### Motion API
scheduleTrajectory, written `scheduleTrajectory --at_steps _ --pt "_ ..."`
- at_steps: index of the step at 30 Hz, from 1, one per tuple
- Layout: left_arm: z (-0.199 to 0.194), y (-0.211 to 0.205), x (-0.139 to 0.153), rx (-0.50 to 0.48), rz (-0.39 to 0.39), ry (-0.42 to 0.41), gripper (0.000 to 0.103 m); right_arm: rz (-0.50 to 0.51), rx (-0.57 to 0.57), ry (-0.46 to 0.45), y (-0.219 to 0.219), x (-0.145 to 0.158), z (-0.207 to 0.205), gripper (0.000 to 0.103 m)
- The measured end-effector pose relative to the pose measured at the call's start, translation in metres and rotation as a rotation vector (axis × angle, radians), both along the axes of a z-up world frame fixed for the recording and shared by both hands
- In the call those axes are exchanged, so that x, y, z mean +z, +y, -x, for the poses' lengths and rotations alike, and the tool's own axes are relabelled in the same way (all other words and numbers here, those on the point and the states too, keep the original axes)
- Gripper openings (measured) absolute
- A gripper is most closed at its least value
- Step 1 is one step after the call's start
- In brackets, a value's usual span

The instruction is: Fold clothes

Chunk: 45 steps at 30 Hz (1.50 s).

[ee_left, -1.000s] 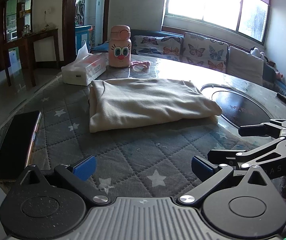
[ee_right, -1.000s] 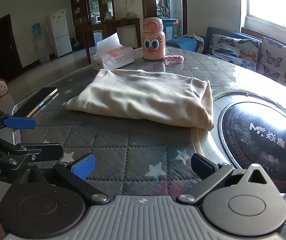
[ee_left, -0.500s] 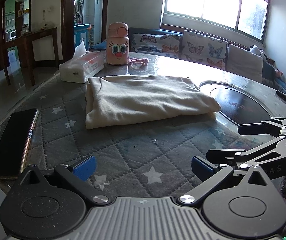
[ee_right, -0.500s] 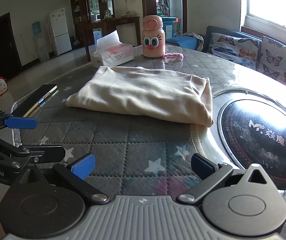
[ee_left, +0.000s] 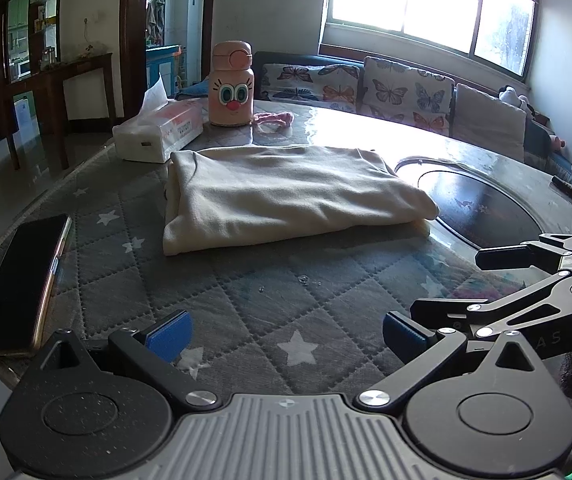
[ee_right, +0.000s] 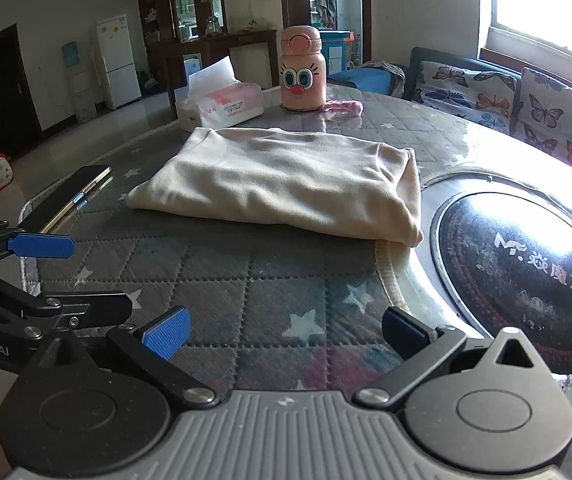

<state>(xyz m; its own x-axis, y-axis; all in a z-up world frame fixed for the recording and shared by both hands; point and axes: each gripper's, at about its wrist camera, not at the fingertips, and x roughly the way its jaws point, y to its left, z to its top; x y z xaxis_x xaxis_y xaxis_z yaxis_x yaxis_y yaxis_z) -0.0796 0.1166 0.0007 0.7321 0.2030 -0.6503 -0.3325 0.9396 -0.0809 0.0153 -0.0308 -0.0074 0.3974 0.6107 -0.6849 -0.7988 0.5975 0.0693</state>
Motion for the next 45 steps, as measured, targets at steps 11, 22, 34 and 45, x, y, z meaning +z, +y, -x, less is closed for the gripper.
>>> scheduleTrajectory --at_steps 11,22,34,45 --pt "-0.0013 -0.0004 -0.0009 0.005 -0.003 0.004 0.103 0.002 -0.004 0.006 -0.0007 -0.0019 -0.0015 0.103" --pt "-0.0046 -0.0012 -0.0003 0.005 -0.009 0.005 0.103 0.004 -0.009 0.007 -0.0009 -0.0031 -0.0025 0.103" --pt "-0.0071 -0.0019 0.0 0.006 -0.016 0.007 0.103 0.002 -0.017 0.014 -0.0023 -0.0047 -0.0049 0.103" --pt "-0.009 -0.0023 0.0 0.009 -0.02 0.009 0.103 -0.001 -0.024 0.02 -0.0037 -0.0061 -0.0072 0.103"
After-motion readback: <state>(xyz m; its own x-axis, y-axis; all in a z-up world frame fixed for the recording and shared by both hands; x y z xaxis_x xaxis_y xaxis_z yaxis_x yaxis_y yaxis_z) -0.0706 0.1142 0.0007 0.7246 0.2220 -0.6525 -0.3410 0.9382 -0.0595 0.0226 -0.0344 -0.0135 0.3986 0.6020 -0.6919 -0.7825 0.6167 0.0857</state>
